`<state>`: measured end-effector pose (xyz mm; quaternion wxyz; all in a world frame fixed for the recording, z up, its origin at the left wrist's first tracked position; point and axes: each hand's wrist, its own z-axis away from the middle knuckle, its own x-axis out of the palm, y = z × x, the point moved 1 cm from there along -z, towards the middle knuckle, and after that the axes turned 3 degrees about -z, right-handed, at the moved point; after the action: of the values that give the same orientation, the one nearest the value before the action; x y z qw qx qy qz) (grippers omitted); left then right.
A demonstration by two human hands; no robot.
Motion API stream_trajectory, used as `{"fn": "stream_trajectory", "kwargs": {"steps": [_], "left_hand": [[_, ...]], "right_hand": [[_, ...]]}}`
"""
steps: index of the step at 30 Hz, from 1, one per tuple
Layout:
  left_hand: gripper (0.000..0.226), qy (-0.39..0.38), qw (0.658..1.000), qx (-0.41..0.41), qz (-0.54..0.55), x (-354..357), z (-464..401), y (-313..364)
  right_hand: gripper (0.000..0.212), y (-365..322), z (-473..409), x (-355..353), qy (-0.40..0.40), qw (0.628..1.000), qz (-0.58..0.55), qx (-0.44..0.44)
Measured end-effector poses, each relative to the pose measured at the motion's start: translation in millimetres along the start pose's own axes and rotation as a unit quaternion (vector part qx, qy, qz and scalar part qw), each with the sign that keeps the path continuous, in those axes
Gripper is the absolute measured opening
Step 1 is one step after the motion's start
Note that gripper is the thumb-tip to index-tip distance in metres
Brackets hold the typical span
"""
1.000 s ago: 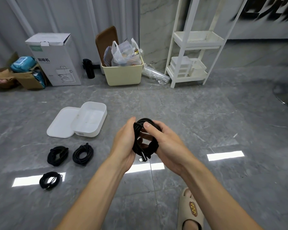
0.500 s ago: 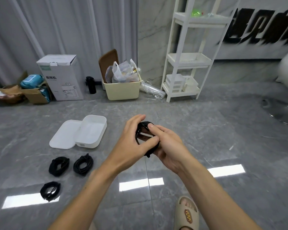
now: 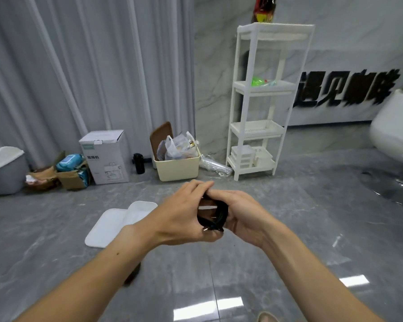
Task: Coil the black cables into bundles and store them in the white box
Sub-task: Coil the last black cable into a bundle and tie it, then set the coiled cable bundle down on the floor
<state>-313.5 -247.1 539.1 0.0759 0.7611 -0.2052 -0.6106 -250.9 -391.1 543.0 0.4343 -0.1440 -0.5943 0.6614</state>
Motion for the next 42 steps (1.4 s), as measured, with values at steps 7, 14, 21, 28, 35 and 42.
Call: {"fn": "stream_trajectory", "kwargs": {"steps": [7,14,21,28,35,42], "left_hand": [[0.098,0.032,0.999,-0.006,0.023,-33,16,13],[0.123,-0.039,0.998,-0.008,-0.046,-49,28,18],[0.109,-0.031,0.995,-0.058,-0.071,-48,37,11],[0.103,-0.051,0.990,-0.124,-0.042,-33,59,-37],[0.086,-0.018,0.986,-0.165,-0.021,-21,81,-93],[0.106,-0.054,0.977,-0.203,-0.037,5,100,-153]], "right_hand": [[0.013,-12,25,33,-0.027,0.999,-0.039,0.026],[0.018,-19,32,52,-0.046,0.998,-0.043,0.016],[0.025,-7,15,73,-0.020,0.999,-0.030,0.033],[0.026,32,-19,93,-0.052,0.996,-0.007,0.073],[0.028,71,-64,118,-0.087,0.991,-0.017,0.102],[0.029,116,-115,140,-0.092,0.985,-0.038,0.141]]}}
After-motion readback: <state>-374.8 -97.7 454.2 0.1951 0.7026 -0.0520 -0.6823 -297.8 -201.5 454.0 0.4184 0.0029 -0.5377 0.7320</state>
